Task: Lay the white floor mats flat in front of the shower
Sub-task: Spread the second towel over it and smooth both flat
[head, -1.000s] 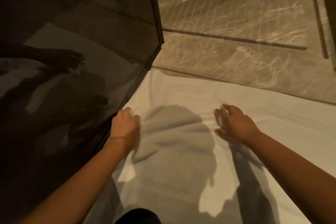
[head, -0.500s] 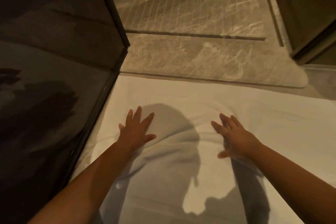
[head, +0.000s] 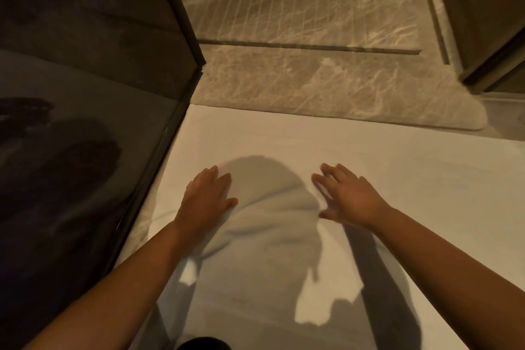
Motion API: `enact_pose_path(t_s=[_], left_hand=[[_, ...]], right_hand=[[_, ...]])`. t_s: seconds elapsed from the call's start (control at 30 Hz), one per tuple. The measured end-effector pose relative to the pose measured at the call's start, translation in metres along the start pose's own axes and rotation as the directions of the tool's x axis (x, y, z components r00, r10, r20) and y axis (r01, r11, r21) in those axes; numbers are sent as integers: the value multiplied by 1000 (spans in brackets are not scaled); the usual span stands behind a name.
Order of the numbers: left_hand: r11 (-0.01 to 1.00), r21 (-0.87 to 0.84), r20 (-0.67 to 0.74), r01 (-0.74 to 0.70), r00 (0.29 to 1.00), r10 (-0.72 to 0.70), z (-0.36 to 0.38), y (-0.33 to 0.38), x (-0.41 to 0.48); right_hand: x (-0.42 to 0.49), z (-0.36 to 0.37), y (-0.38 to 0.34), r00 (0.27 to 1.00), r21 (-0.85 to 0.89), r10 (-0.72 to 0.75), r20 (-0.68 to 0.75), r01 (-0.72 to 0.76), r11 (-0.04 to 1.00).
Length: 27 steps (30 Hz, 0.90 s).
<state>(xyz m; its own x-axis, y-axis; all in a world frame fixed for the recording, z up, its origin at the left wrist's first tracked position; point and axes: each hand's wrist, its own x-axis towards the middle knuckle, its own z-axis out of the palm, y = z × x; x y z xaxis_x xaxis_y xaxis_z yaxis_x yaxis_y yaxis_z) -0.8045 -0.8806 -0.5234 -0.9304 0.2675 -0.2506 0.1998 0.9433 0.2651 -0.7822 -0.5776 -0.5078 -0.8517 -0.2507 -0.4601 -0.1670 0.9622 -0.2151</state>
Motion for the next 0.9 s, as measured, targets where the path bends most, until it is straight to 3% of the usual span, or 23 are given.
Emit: enact_pose_path(t_s=[0.1,0.17,0.3,0.43,0.53,0.8,0.9], left_hand=[[991,116,-77,-63,994,72,2,11,-36],[988,154,-46,11,999,-4,5,14,-54],[989,-16,3,146,989,-146,17,16,-84],[955,-179,-113,235,960,-257,-1,46,-111],[887,-313,-193,339,892,-409,-9,66,-135],[881,-193,-214,432,858,-467,-10,61,-223],[842,-246,-190,481,828,-528,1,50,-222]], right_hand=[[0,10,-29,995,55,-90,-50,93,994],[-6,25,-47,979,95,-181,-98,190,977],[-9,33,-82,941,45,-332,-64,335,941],[6,5,-116,942,55,-333,-29,334,941],[12,-2,-140,941,-34,-332,-63,330,943],[-4,14,-173,906,-45,-423,-21,421,906],[-7,17,-178,898,14,-440,5,440,898]])
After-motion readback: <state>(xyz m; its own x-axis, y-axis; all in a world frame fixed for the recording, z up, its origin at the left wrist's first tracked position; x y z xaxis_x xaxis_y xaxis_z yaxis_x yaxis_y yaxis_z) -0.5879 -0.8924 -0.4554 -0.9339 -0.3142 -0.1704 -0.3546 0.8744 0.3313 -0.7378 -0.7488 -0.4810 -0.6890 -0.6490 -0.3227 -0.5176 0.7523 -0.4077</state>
